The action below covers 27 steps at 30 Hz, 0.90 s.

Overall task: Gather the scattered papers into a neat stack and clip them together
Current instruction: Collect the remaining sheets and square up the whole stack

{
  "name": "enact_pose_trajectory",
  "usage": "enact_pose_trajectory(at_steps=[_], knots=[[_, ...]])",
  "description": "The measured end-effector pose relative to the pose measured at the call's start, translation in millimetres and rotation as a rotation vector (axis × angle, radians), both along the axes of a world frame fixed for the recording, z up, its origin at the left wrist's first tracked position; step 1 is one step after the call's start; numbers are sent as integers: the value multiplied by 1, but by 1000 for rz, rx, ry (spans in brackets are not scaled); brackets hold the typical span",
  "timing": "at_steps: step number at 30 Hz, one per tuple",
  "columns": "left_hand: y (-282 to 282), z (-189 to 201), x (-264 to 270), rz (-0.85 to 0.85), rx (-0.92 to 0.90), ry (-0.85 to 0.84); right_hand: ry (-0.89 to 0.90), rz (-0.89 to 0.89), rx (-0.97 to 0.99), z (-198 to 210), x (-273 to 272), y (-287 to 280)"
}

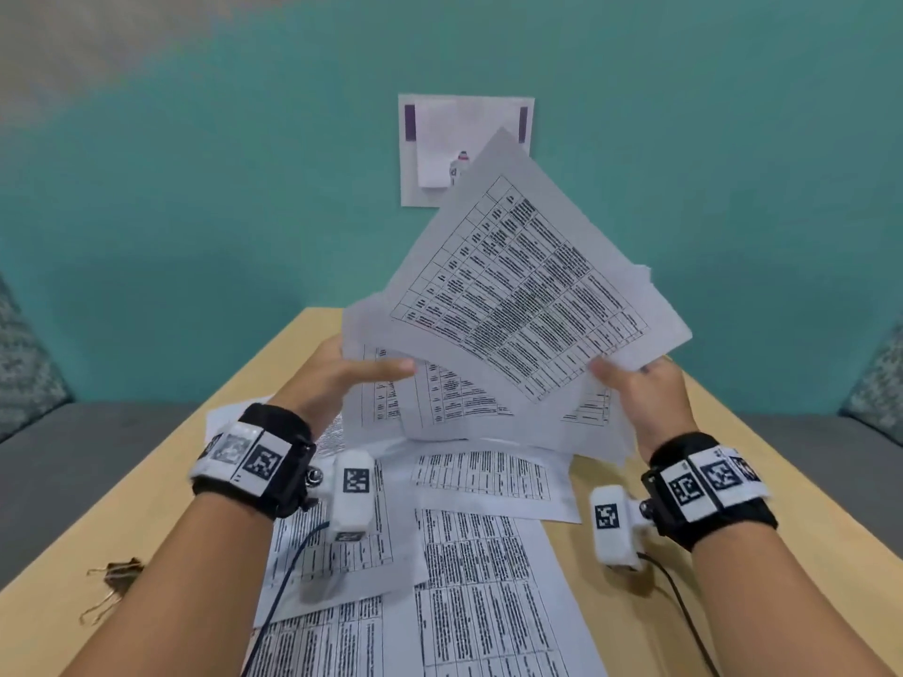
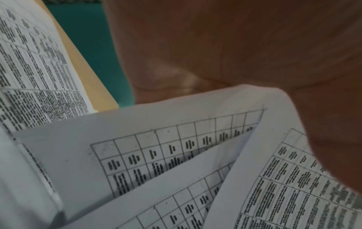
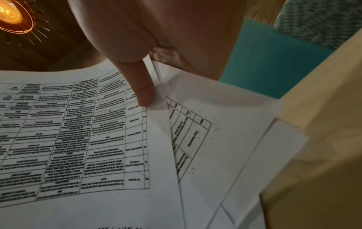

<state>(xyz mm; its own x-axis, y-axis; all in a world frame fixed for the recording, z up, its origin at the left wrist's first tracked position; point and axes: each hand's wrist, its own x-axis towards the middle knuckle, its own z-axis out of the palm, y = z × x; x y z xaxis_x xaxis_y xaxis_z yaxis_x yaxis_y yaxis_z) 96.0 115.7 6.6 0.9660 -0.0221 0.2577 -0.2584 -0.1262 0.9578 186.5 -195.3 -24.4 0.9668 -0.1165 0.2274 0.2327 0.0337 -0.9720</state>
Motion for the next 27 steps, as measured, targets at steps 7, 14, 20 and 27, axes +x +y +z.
enact_pose_trajectory(at_steps=[7,14,20,27], knots=[[-8,9,-2,97,-69,-73,-1,24,2,-1,1,1],[-7,9,12,458,-140,-94,24,55,-3,2,-4,2],[-4,10,13,481,-101,-34,60,73,47,5,-6,4],[-4,6,18,617,-48,-68,64,52,92,11,-13,5]])
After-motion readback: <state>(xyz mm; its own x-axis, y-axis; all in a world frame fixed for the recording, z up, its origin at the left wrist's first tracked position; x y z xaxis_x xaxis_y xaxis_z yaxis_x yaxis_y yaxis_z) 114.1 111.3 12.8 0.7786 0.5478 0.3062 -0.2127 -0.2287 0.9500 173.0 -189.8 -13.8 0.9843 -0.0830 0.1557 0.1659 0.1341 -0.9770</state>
